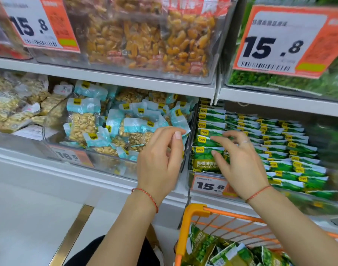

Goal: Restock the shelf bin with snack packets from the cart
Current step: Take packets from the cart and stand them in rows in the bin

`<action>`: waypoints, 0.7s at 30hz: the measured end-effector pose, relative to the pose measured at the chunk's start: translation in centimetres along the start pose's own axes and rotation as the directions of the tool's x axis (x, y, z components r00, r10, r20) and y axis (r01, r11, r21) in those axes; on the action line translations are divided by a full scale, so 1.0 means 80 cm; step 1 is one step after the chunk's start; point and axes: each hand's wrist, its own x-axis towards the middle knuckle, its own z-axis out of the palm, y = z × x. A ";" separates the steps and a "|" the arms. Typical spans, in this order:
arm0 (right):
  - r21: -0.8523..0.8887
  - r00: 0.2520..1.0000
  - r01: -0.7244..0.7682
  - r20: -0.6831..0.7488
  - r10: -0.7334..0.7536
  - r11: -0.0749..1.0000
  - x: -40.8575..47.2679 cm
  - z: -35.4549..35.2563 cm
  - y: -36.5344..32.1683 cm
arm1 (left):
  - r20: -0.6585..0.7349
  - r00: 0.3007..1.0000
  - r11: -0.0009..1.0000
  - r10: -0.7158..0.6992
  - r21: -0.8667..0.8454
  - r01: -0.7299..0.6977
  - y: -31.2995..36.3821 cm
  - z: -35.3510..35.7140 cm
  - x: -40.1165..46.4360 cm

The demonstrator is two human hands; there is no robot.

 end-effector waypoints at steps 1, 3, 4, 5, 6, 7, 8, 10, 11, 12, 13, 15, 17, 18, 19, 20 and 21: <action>0.021 1.000 -0.007 -0.019 0.008 1.000 -0.001 -0.002 -0.001 | 0.001 1.000 1.000 -0.001 0.000 0.001 0.000 0.000 0.000; 0.088 0.996 -0.031 -0.086 0.039 0.996 -0.007 -0.007 -0.003 | -0.002 1.000 1.000 0.011 -0.004 -0.011 -0.001 -0.002 0.000; 0.121 0.991 -0.041 -0.121 0.056 0.992 -0.011 -0.010 -0.002 | -0.002 1.000 1.000 0.020 -0.005 -0.020 -0.001 -0.003 -0.001; 0.141 0.987 -0.048 -0.147 0.069 0.989 -0.015 -0.013 0.000 | -0.002 1.000 1.000 0.027 -0.005 -0.027 -0.002 -0.003 -0.001; 0.152 0.984 -0.060 -0.158 0.084 0.987 -0.020 -0.014 0.004 | -0.001 1.000 1.000 0.029 -0.005 -0.029 -0.003 -0.003 -0.001; 0.160 0.983 -0.074 -0.154 0.099 0.984 -0.025 -0.016 0.007 | -0.002 1.000 1.000 0.025 -0.002 -0.025 -0.004 -0.002 -0.002; 0.177 0.983 -0.090 -0.144 0.116 0.980 -0.028 -0.017 0.009 | -0.009 1.000 1.000 0.020 -0.002 -0.020 -0.005 -0.002 -0.002; 0.223 0.981 -0.120 -0.121 0.150 0.967 -0.028 -0.026 0.010 | -0.013 1.000 0.999 0.001 -0.039 -0.001 -0.001 -0.003 0.003; 0.255 0.980 -0.141 -0.101 0.172 0.956 -0.028 -0.033 0.009 | 0.008 1.000 0.995 -0.018 -0.096 0.018 0.007 -0.005 0.004; 0.287 0.979 -0.161 -0.076 0.190 0.944 -0.030 -0.042 0.008 | 0.053 0.998 0.987 -0.028 -0.158 0.036 0.018 -0.009 0.004; 0.326 0.978 -0.172 -0.058 0.201 0.930 -0.032 -0.053 0.005 | 0.124 0.992 0.977 -0.018 -0.208 0.043 0.034 -0.014 0.004; 0.438 0.974 -0.211 0.013 0.228 0.874 -0.041 -0.080 -0.006 | 0.335 0.941 0.965 0.041 -0.258 0.050 0.069 -0.025 -0.004; 0.576 0.956 -0.292 0.182 0.229 0.763 -0.055 -0.108 -0.016 | 0.555 0.830 0.963 0.061 -0.251 0.097 0.091 -0.032 -0.024; 0.601 0.931 -0.353 0.304 0.204 0.717 -0.063 -0.121 -0.020 | 0.640 0.766 0.970 0.060 -0.218 0.106 0.096 -0.035 -0.036; 0.568 0.882 -0.418 0.442 0.166 0.709 -0.071 -0.129 -0.022 | 0.706 0.706 0.983 0.053 -0.161 0.087 0.098 -0.036 -0.050; 0.481 0.801 -0.470 0.585 0.129 0.740 -0.083 -0.131 -0.023 | 0.760 0.649 0.995 0.037 -0.091 0.049 0.098 -0.038 -0.063; 0.360 0.695 -0.486 0.711 0.104 0.796 -0.095 -0.128 -0.024 | 0.806 0.592 1.000 0.009 -0.009 -0.002 0.097 -0.036 -0.075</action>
